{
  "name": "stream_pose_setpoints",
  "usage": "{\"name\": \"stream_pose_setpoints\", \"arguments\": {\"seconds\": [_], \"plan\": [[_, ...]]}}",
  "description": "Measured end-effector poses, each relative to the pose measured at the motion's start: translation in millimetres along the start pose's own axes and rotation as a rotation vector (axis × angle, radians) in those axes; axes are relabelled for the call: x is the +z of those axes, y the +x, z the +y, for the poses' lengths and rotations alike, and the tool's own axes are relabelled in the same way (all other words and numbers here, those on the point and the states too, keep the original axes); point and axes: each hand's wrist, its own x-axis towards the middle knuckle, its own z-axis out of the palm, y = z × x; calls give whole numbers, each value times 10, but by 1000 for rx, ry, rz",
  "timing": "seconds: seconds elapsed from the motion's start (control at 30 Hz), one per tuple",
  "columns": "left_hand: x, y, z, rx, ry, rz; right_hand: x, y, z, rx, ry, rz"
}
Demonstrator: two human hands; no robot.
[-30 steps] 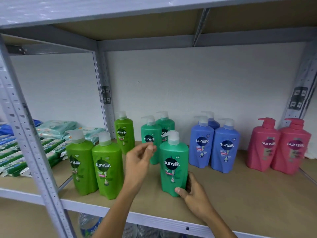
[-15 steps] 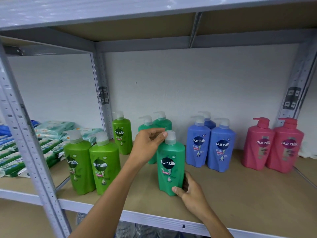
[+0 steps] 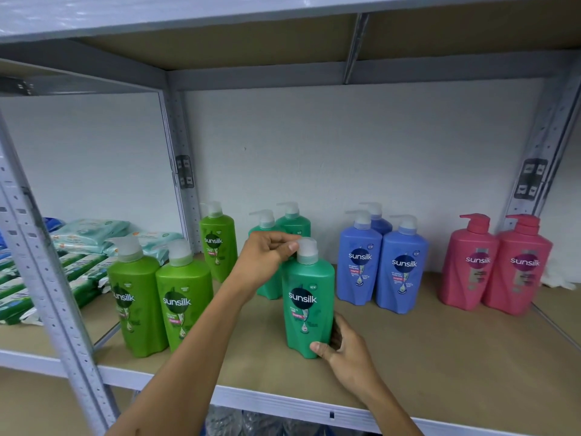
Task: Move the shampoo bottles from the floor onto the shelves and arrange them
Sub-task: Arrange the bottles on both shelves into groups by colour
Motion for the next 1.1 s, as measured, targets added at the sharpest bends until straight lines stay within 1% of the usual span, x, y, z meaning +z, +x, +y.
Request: {"name": "stream_pose_setpoints", "arguments": {"seconds": [0.17,0.37,0.57,0.7,0.83,0.9,1.0,1.1], "plan": [[-26,48,7,-60,-43,-51,2,-14,-29,4,11,3],[-33,78,-21,-82,-99,-74,4,-24,-46,8,9,12],[-29,74,-46,-74,-132,-50,15,-29,-56,16,-10,16],[-20,13,-172,-72,-182,65,44,-33,-67,33,-54,45],[-25,-122,-561,-168,-159,179,93,-6,-54,44,-127,101],[-49,-170,-827,-234,-113,267,127,37,-52,52,-168,137],[-56,-192,-1240,-385,-61,364,190,154,-85,55,-219,210],[-15,-231,-1547,-425,64,424,280,307,-114,44,-223,277]]}}
